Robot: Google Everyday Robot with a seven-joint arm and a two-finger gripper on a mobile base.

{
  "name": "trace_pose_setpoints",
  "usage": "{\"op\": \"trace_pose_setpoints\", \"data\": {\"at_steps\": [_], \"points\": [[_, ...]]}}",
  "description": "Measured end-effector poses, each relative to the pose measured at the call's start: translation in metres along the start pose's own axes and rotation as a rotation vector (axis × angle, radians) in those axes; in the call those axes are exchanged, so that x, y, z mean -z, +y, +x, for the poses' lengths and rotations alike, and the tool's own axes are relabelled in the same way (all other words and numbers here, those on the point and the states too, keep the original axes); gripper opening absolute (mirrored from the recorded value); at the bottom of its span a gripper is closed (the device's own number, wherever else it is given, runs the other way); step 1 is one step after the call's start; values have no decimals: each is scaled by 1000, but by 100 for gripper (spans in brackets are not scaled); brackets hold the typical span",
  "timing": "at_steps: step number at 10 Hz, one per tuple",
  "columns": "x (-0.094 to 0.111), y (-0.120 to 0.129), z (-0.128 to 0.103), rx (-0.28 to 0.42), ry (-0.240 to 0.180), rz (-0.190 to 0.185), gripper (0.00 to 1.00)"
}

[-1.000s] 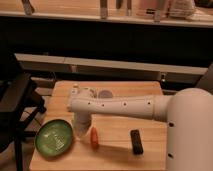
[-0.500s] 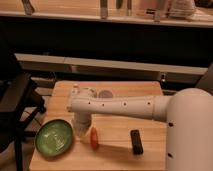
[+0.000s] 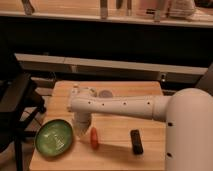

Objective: Push the ceramic bowl across the table

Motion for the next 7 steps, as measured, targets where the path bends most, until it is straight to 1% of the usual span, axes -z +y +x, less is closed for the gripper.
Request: {"op": "trace_pose_setpoints", "data": {"at_steps": [7], "points": [[0, -6, -1, 48, -7, -4, 1]]}}
